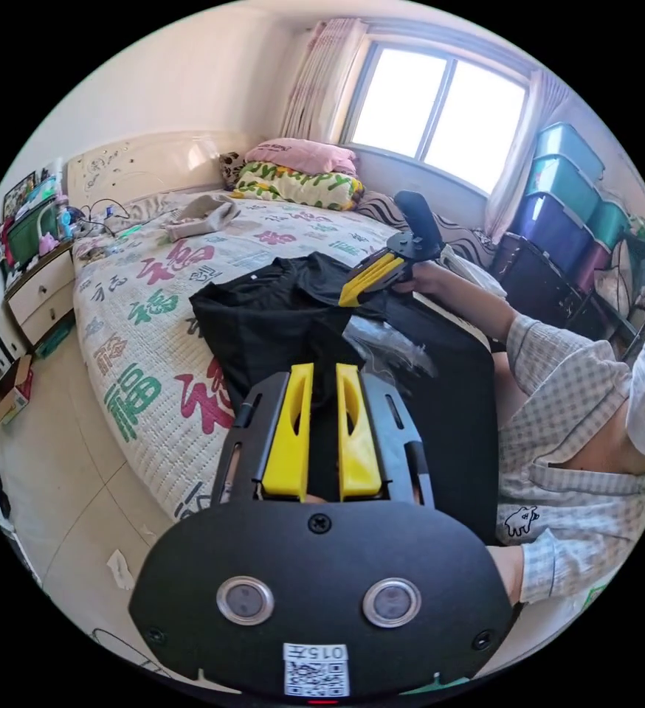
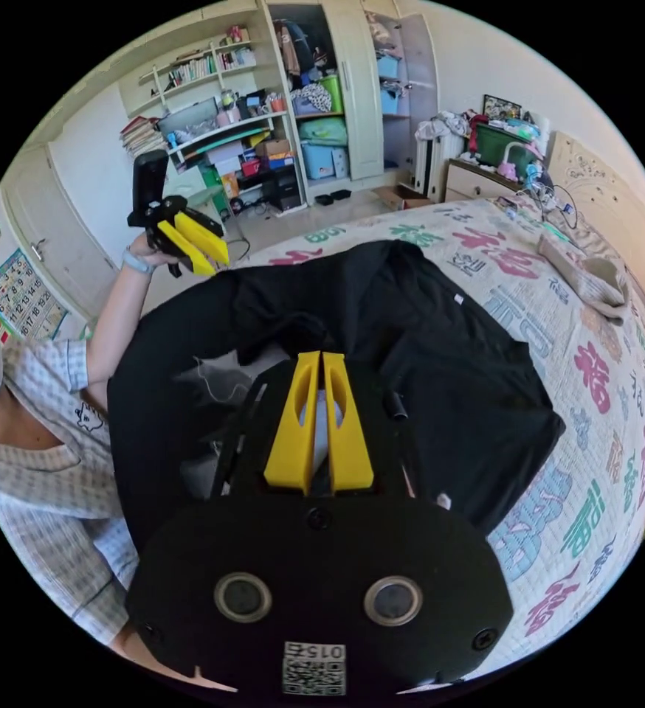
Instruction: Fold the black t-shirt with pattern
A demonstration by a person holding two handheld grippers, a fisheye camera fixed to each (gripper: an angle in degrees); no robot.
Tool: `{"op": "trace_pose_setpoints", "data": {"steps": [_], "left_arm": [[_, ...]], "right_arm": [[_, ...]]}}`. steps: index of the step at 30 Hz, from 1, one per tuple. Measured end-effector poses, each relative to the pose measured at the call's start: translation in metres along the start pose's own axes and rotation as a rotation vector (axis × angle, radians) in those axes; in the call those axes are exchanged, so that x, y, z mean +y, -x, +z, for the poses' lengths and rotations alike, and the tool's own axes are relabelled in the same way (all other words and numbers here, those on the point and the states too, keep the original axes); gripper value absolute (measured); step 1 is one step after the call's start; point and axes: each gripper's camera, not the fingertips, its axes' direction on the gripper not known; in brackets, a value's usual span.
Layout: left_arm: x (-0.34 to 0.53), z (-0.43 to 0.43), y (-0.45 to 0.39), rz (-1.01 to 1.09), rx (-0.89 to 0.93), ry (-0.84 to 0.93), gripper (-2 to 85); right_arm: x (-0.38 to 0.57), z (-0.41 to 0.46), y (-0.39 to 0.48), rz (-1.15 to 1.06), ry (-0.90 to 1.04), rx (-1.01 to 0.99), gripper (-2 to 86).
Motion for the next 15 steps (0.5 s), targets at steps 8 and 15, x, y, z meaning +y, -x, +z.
{"op": "trace_pose_setpoints", "data": {"steps": [8,15], "left_arm": [[-0.018,0.062,-0.018,-0.009,-0.110,0.212,8.3],[-0.045,0.142,-0.081,0.162,-0.360,0.529,7.7]], "right_arm": [[-0.002,-0.008,0.002,0.034,-0.002,0.075,5.7],[-0.011,0.019,0.026,-0.102,0.144,0.138,2.6]]}}
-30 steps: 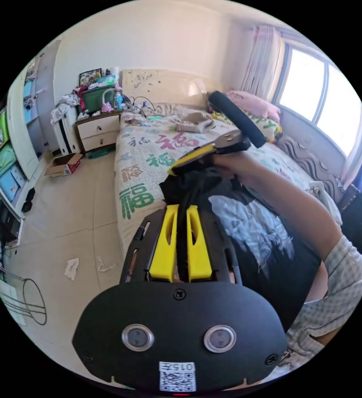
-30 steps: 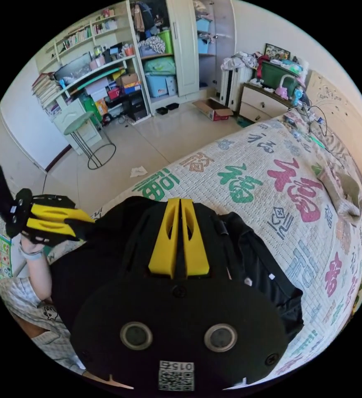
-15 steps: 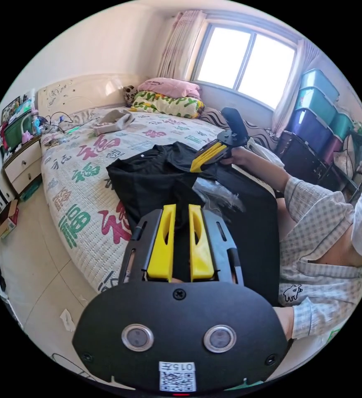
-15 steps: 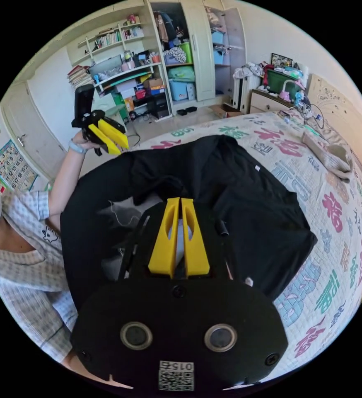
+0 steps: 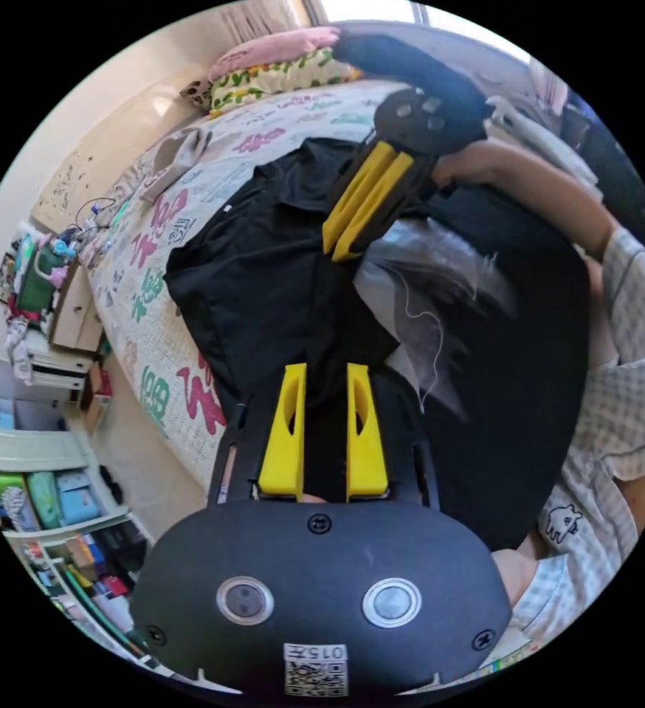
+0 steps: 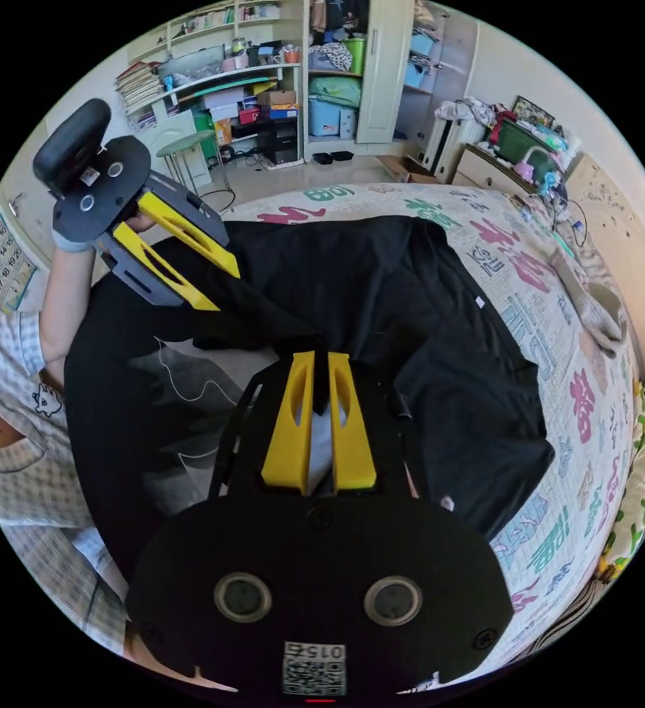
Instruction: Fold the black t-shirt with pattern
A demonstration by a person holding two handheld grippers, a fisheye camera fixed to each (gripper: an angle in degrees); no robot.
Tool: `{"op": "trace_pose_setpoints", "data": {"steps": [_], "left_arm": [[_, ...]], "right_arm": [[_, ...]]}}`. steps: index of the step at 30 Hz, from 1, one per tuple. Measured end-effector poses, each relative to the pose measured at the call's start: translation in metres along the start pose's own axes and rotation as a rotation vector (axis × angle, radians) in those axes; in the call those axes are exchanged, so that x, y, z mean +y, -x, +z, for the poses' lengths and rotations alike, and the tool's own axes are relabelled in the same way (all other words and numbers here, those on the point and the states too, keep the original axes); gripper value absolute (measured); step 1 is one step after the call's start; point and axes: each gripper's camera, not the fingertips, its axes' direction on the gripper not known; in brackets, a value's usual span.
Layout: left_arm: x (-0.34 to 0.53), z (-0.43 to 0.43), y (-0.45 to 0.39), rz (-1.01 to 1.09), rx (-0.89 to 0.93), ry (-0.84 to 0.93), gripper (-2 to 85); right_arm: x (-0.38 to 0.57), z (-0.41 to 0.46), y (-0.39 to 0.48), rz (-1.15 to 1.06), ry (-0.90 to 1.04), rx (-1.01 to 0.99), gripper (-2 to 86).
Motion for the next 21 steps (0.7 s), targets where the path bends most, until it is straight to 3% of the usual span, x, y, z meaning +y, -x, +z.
{"op": "trace_pose_setpoints", "data": {"steps": [4,7,14,21], "left_arm": [[-0.028,0.016,-0.040,0.084,-0.190,0.102,2.9],[-0.028,0.017,-0.047,0.091,-0.226,0.101,1.5],[0.033,-0.009,0.010,-0.051,0.072,-0.176,0.4],[0.037,0.002,0.016,-0.058,0.068,-0.155,0.4]], "right_arm": [[0.005,-0.014,0.011,-0.015,0.007,0.060,-0.6],[0.013,-0.027,0.015,-0.012,0.000,0.078,-0.9],[0.028,-0.039,0.022,-0.023,0.006,0.002,-1.0],[0.035,-0.043,0.027,-0.088,0.150,-0.073,-0.9]]}}
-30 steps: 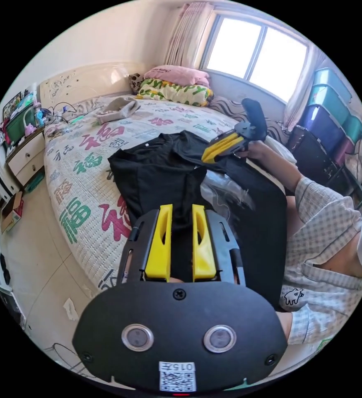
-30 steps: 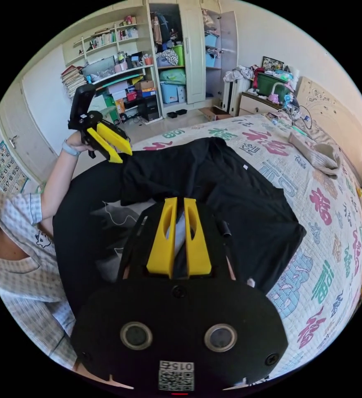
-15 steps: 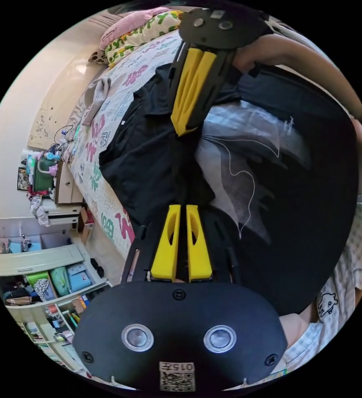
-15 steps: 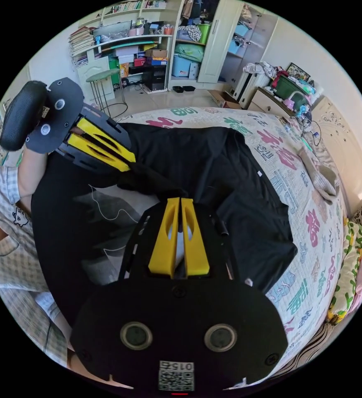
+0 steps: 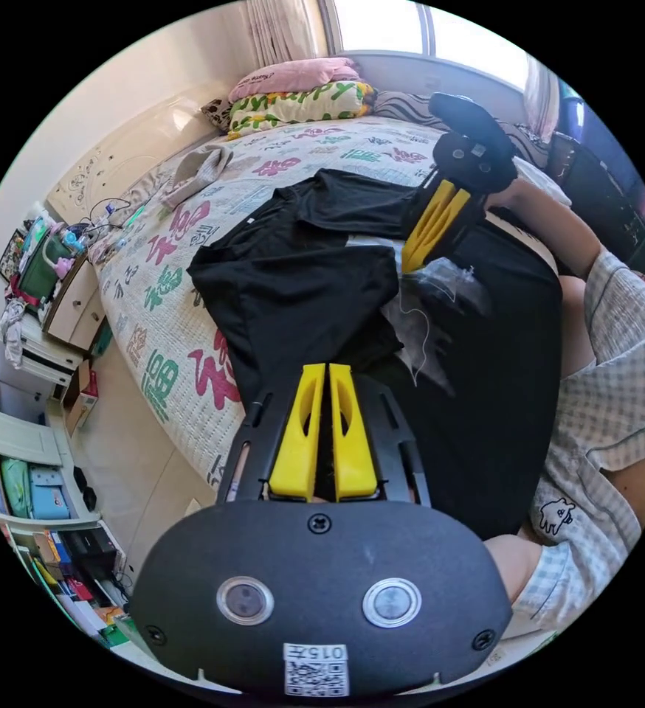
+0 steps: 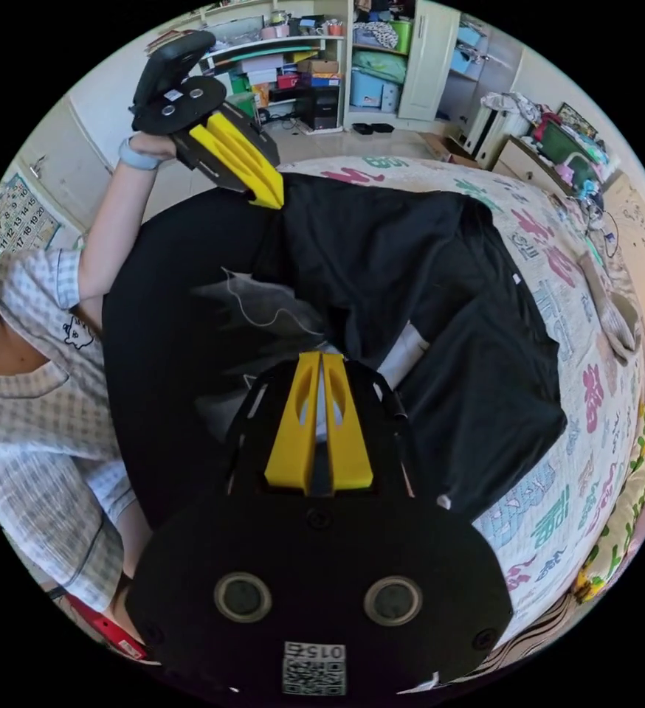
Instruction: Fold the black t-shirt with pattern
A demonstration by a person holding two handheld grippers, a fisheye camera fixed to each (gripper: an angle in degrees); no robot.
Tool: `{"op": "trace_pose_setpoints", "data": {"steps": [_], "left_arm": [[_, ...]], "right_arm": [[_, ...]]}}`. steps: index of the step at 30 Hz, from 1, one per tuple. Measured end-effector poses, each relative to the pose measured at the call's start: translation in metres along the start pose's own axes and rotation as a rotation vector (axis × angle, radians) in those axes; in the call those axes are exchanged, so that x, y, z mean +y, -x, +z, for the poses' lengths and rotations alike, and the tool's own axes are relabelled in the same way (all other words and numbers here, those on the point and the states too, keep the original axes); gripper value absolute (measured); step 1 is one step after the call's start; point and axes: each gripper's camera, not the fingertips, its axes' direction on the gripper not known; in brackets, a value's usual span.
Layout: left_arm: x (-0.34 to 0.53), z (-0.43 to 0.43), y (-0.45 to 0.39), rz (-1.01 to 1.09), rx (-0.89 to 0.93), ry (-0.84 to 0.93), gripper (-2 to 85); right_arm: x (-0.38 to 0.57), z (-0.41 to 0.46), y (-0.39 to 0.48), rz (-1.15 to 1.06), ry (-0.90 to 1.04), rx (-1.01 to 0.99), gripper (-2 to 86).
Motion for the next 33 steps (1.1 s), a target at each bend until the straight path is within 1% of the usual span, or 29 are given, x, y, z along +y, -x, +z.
{"op": "trace_pose_setpoints", "data": {"steps": [3,5,7,11,13,15,16,17,19,22,25,27,29,30,33], "left_arm": [[-0.003,0.009,0.010,-0.071,-0.045,0.054,0.6],[-0.002,0.015,0.017,-0.092,-0.021,0.074,0.8],[-0.001,0.015,0.020,-0.096,-0.003,0.064,1.1],[-0.004,0.005,0.017,-0.055,0.032,-0.017,2.5],[-0.008,0.009,0.018,-0.058,0.011,-0.002,3.6],[-0.011,0.020,0.022,-0.075,-0.014,0.046,4.8],[-0.013,0.029,0.025,-0.080,-0.010,0.077,5.2],[-0.014,0.038,0.029,-0.081,0.008,0.107,5.3],[-0.015,0.039,0.033,-0.087,0.024,0.106,5.3],[-0.013,0.036,0.036,-0.088,0.019,0.095,5.0],[-0.013,0.037,0.040,-0.094,0.023,0.102,4.6],[-0.013,0.035,0.040,-0.088,0.019,0.102,4.4],[-0.011,0.030,0.039,-0.075,0.007,0.097,4.0],[-0.010,0.027,0.038,-0.063,0.008,0.090,3.8],[-0.006,0.002,0.023,0.062,0.086,-0.040,3.6]], "right_arm": [[-0.001,-0.024,-0.011,0.089,-0.103,0.078,-0.4],[-0.011,-0.043,-0.031,0.183,-0.252,0.073,0.8],[-0.028,-0.046,-0.049,0.247,-0.288,0.082,3.4],[-0.078,-0.020,-0.093,0.361,-0.213,0.099,5.7],[-0.095,-0.003,-0.113,0.414,-0.163,0.071,6.2],[-0.106,0.013,-0.132,0.460,-0.108,-0.002,6.0],[-0.108,0.012,-0.139,0.476,-0.125,-0.035,5.4],[-0.108,0.008,-0.142,0.455,-0.148,-0.041,3.0],[-0.107,0.002,-0.146,0.442,-0.151,-0.027,0.6],[-0.100,-0.015,-0.148,0.462,-0.214,-0.036,-0.4],[-0.101,-0.018,-0.145,0.463,-0.209,0.014,-0.1],[-0.106,-0.011,-0.142,0.478,-0.173,0.035,1.0],[-0.111,-0.012,-0.131,0.465,-0.108,0.099,3.0],[-0.109,-0.016,-0.127,0.451,-0.113,0.119,3.5],[-0.087,-0.049,-0.106,0.416,-0.205,0.188,4.6]]}}
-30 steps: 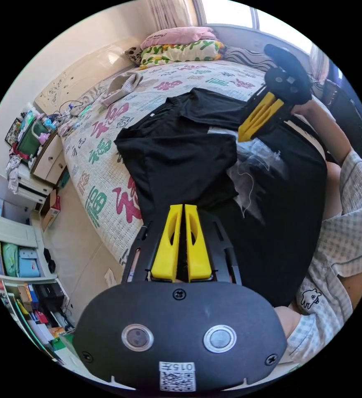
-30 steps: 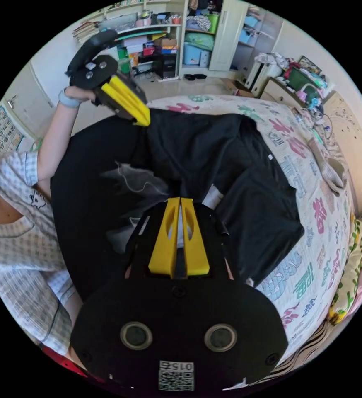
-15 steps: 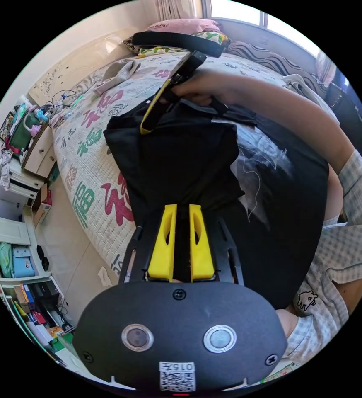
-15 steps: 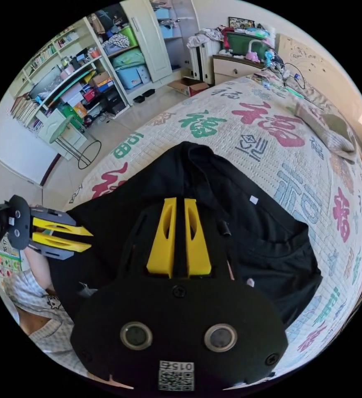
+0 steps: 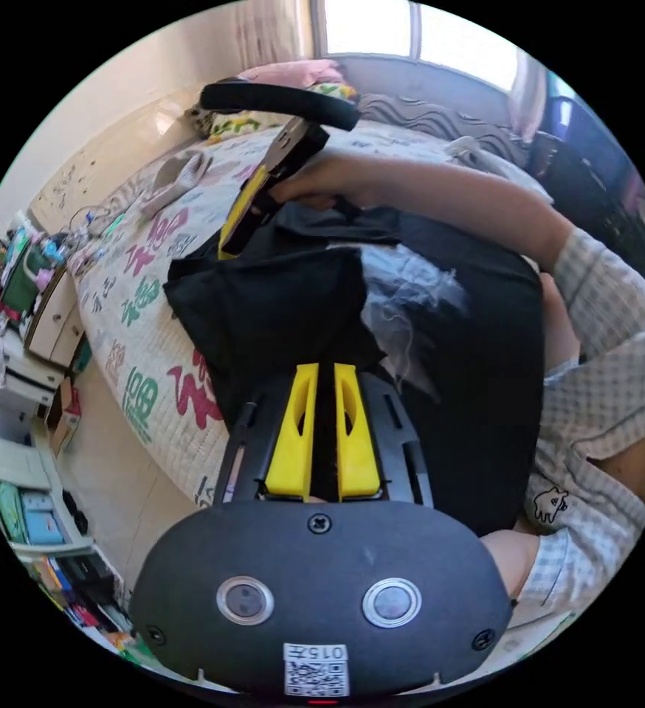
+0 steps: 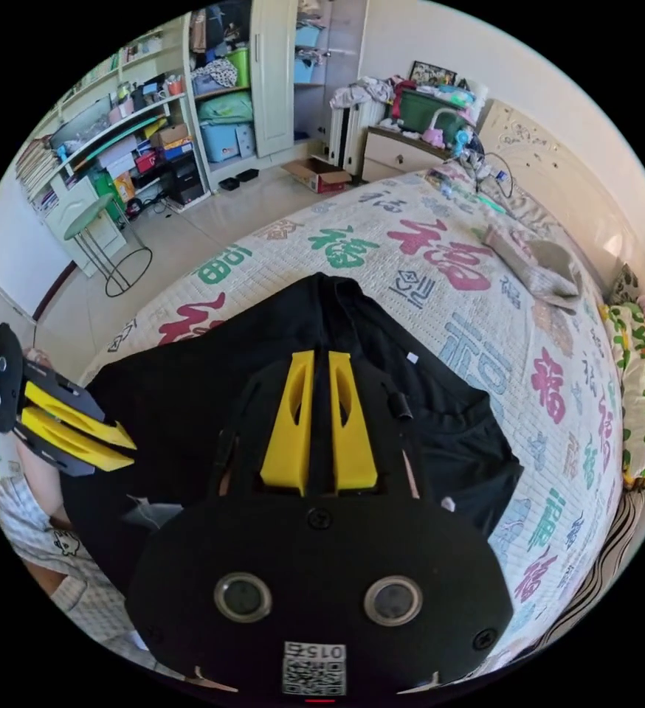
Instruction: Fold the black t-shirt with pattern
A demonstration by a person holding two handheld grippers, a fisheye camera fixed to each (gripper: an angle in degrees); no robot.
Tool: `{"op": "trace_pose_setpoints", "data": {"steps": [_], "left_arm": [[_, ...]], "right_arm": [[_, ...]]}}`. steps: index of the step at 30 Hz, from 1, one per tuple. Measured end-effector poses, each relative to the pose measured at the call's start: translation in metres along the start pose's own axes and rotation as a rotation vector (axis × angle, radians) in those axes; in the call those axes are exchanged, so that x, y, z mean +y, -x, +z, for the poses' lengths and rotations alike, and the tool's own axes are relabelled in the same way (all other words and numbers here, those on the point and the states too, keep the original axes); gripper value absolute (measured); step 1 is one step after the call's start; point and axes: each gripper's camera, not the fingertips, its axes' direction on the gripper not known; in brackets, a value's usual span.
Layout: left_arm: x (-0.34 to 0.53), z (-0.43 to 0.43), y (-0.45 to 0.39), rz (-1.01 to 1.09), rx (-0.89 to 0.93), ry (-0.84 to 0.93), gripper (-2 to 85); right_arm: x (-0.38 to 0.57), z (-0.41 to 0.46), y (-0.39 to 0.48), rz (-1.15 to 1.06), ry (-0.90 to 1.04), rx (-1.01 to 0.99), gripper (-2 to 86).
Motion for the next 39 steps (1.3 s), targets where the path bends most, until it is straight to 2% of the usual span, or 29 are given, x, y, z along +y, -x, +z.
{"op": "trace_pose_setpoints", "data": {"steps": [3,6,11,14,20,24,27,28,30,32,34,36,39], "left_arm": [[-0.006,-0.014,-0.026,0.166,0.046,-0.084,4.2],[-0.019,0.002,-0.039,0.234,0.020,0.013,5.1],[-0.029,0.025,-0.030,0.230,0.065,0.105,3.7],[-0.026,0.017,-0.025,0.230,0.100,0.098,2.0],[-0.006,-0.016,-0.023,0.295,0.146,-0.019,1.3],[-0.009,-0.002,-0.017,0.280,0.165,0.087,2.0],[-0.001,-0.025,-0.005,0.232,0.166,0.020,2.8],[0.008,-0.045,0.000,0.202,0.120,-0.071,2.9],[0.020,-0.079,0.017,0.078,0.022,-0.248,3.2],[0.018,-0.112,0.055,-0.179,-0.039,-0.407,4.6],[0.004,-0.123,0.083,-0.315,-0.068,-0.439,6.4],[-0.021,-0.116,0.104,-0.360,-0.157,-0.398,7.9],[-0.064,-0.070,0.147,-0.429,-0.214,-0.221,8.6]], "right_arm": [[0.031,-0.038,-0.001,-0.055,-0.059,-0.084,4.8],[0.061,-0.049,0.002,-0.137,0.044,-0.215,5.4],[0.098,-0.025,0.009,-0.164,0.232,-0.126,5.4],[0.104,-0.032,0.006,-0.158,0.183,-0.134,1.0],[0.118,-0.054,0.001,-0.174,0.165,-0.102,0.8],[0.130,-0.062,-0.004,-0.159,0.164,-0.161,3.7],[0.142,-0.092,-0.030,-0.081,0.034,-0.279,4.8],[0.149,-0.106,-0.044,-0.043,-0.031,-0.268,5.0],[0.157,-0.124,-0.066,0.028,-0.115,-0.173,5.1],[0.163,-0.136,-0.094,0.115,-0.176,-0.058,5.8],[0.163,-0.136,-0.115,0.184,-0.183,-0.028,6.7],[0.162,-0.130,-0.133,0.246,-0.166,-0.020,7.8],[0.160,-0.117,-0.155,0.322,-0.104,0.017,8.9]]}}
